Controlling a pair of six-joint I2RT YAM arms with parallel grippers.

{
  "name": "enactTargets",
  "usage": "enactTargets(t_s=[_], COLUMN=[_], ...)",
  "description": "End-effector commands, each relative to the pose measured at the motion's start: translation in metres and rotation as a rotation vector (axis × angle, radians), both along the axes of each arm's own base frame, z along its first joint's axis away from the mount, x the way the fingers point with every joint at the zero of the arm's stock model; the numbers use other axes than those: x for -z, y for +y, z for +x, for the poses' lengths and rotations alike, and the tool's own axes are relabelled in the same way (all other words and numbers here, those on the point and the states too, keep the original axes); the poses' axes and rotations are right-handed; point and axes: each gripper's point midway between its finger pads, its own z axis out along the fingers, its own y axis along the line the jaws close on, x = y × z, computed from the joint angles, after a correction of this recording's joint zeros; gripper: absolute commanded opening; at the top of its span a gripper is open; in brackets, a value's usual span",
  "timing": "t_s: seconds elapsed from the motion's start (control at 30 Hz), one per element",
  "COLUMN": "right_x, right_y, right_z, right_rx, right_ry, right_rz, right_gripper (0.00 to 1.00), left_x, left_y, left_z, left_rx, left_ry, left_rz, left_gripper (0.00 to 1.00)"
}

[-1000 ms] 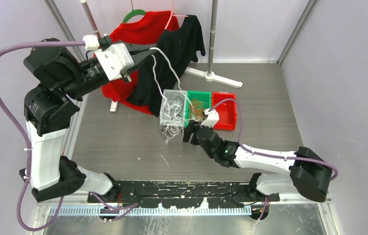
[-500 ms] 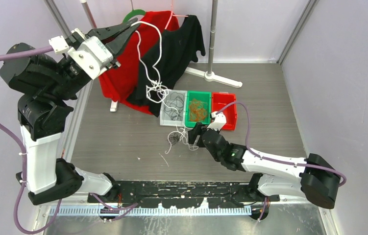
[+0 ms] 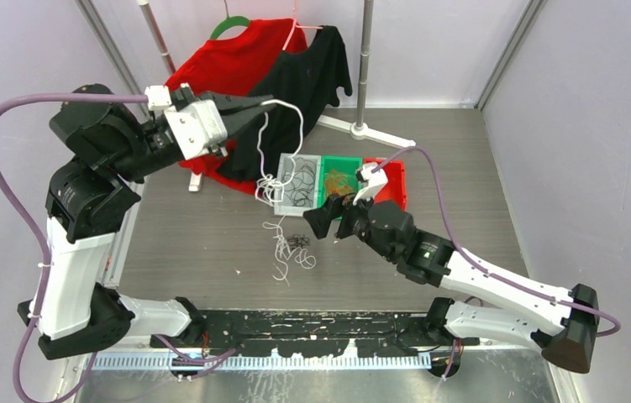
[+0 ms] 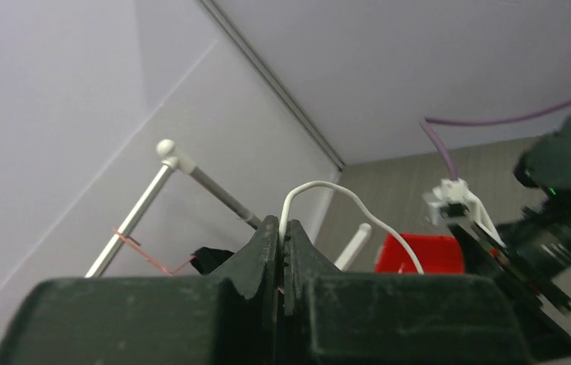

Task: Untangle the cables
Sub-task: Untie the cable.

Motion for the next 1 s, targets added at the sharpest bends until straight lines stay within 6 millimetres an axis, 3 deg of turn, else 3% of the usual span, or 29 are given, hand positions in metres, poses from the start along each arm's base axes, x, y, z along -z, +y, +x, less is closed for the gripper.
enactTargets(t_s=[0.0, 0.27, 0.4, 0.6, 0.97], right_x=[-0.075, -0.151, -0.176, -0.181, -0.179], right_y=[0.009, -0.001, 0.012, 0.036, 0.076], right_z=[-0.014, -0.003, -0.018, -0.045, -0.044], right_rx=[-0.14, -0.209, -0.379, -0.6, -0.693], right_ry=[-0.141, -0.251, -0.268, -0.242, -0.245], right_rz=[0.064, 0.217, 0.285, 0.331, 0.33], right_gripper=[0.92, 0.92, 0.92, 0.92, 0.92], left_x=[0.015, 0.054, 0.065, 0.071, 0.071], left_y=[-0.001, -0.011, -0.014, -0.018, -0.026], left_z=[-0.029, -0.052, -0.054, -0.051, -0.047], left_rx=[0.117, 0.263, 0.287, 0.296, 0.313], left_ry=[0.054, 0.137, 0.161, 0.163, 0.168], left_rz=[0.025, 0.122, 0.155, 0.171, 0.175], left_gripper=[0.0, 0.0, 0.0, 0.0, 0.0])
